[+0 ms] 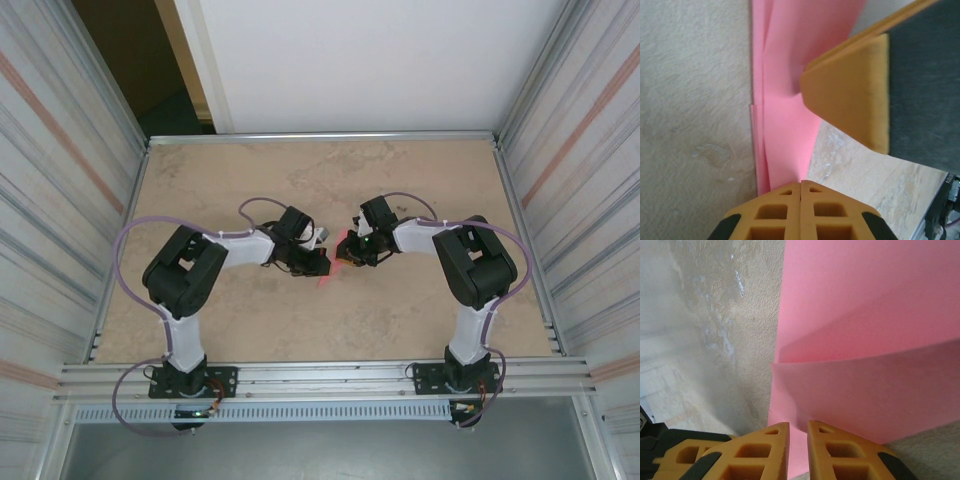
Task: Fold a paper plane with a square sheet of paper (pick it up from the middle)
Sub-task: Fold the wing for the fifth time at the center of the table.
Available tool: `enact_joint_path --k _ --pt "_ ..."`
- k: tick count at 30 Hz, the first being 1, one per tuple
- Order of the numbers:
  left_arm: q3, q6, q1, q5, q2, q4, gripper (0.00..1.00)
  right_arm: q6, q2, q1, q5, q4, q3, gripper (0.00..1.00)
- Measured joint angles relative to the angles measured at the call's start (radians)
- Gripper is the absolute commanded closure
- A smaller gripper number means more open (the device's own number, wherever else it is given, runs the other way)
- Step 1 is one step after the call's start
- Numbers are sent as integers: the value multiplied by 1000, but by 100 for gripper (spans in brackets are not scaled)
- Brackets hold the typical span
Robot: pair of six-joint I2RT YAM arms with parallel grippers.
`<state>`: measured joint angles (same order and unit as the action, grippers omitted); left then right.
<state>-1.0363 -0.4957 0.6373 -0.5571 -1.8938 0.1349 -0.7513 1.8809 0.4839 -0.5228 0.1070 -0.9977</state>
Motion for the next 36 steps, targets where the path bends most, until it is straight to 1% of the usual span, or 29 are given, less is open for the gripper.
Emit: enact_joint_path --k 11,17,28,36 --pt "-23 0 6 35 -12 46 99 1 0 0 3 13 -8 82" --pt "-28 1 6 35 -14 52 99 26 0 -2 34 82 -56 82" --pt "-37 1 6 31 -19 66 99 77 0 -60 75 130 -124 83" --pt "-37 1 6 31 -19 67 99 99 36 -85 87 149 -152 83"
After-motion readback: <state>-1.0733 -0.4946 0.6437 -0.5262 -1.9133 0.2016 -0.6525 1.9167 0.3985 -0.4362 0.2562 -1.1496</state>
